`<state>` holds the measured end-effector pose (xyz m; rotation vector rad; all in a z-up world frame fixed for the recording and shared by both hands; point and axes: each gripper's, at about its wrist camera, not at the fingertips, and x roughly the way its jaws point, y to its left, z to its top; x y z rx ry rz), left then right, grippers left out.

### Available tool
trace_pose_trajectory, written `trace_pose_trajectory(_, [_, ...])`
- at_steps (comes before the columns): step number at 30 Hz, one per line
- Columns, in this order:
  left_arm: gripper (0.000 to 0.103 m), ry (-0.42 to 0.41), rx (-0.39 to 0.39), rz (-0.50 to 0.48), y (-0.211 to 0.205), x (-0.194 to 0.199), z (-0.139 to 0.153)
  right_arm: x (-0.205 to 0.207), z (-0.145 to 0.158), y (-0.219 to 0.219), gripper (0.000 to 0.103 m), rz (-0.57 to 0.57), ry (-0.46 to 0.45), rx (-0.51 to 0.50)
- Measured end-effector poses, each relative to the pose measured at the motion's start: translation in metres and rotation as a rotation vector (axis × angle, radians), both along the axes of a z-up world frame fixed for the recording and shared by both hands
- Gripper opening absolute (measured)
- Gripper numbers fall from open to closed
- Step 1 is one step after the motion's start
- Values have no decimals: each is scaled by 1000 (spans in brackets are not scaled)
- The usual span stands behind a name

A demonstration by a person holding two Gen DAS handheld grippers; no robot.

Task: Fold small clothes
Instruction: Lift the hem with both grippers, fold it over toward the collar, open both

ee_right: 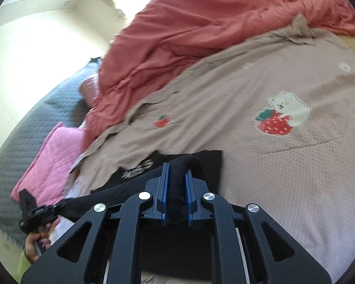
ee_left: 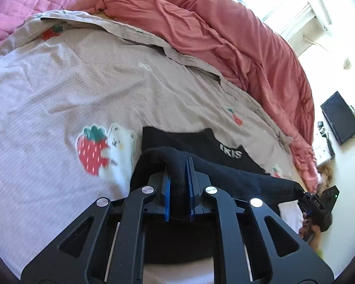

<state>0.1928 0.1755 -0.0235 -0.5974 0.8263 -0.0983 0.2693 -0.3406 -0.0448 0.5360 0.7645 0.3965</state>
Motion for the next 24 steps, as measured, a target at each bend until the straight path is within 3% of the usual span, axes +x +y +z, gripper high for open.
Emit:
trace_pose_trajectory(2, [10, 4, 27, -4, -3, 7, -11, 8, -11, -1, 21, -29, 16, -29])
trace_pose_trajectory(3, [20, 0, 30, -9, -4, 8, -17, 11, -18, -2, 35, -41, 26, -51])
trace_pose_trajectory(4, [26, -4, 32, -15, -3, 8, -20, 11, -22, -3, 41, -46, 32, -66])
trace_pose_trajectory(5, [33, -9, 42, -19, -3, 7, -22, 10, -25, -4, 41, -45, 37, -72])
trace_pose_trajectory(10, [34, -81, 136, -37, -6, 0, 4, -1, 0, 1, 41, -23, -60, -163])
trace_pose_trajectory(12, [39, -109, 177, -90, -16, -6, 16, -9, 14, 11, 41, 18, -123, -220])
trace_pose_trajectory(15, [46, -109, 271, -262, -53, -17, 20, -27, 26, 40, 43, 149, -194, -324])
trace_pose_trajectory(17, [46, -78, 297, -338, -73, -18, 9, -36, 19, 64, 43, 259, -188, -380])
trace_pose_trajectory(20, [46, -21, 261, -447, -98, -18, -11, -39, 2, 94, 43, 380, -146, -464])
trace_pose_trajectory(22, [46, 24, 233, -521, -112, -17, -22, -38, -8, 108, 43, 431, -110, -486])
trace_pose_trajectory(24, [46, 33, 268, -576, -125, -21, -28, -37, -18, 118, 43, 454, -82, -530])
